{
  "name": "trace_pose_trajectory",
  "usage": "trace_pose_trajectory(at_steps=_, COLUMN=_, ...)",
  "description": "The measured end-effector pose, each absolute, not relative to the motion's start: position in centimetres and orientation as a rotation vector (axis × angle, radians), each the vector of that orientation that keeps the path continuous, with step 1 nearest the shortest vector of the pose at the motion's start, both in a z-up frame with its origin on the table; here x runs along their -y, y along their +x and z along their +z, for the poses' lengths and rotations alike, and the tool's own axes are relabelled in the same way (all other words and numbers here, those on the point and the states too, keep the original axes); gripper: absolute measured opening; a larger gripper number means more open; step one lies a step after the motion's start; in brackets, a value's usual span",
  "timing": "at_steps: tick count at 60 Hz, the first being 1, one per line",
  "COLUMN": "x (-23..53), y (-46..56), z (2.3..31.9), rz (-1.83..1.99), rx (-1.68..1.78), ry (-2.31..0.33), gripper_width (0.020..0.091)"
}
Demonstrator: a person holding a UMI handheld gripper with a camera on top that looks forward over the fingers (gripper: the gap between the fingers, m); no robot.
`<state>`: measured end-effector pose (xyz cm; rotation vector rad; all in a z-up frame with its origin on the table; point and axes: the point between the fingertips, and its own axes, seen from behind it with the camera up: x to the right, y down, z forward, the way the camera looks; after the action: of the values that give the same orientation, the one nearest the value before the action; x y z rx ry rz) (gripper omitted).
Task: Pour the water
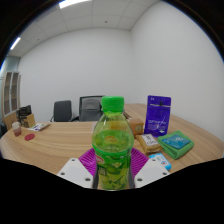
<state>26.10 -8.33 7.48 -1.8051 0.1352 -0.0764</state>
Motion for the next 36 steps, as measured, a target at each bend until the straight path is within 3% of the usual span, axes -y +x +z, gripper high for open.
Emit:
trace_pose_trajectory(at_steps=5, x=8.1, y=26.4, z=7.6, rz=-0.116, rx=-0.115, ry=-1.790, gripper_width=0.0349)
trace_pose_trajectory(at_steps=21, x=6.8, y=24.7, z=8.1, rz=-0.314, rx=0.033, ry=-1.847, gripper_width=0.0349)
trace_pose_trajectory(at_steps=36, x=1.3, y=11.7, z=13.4, rz=-0.493, rx=0.339, ry=-1.863, gripper_width=0.0348)
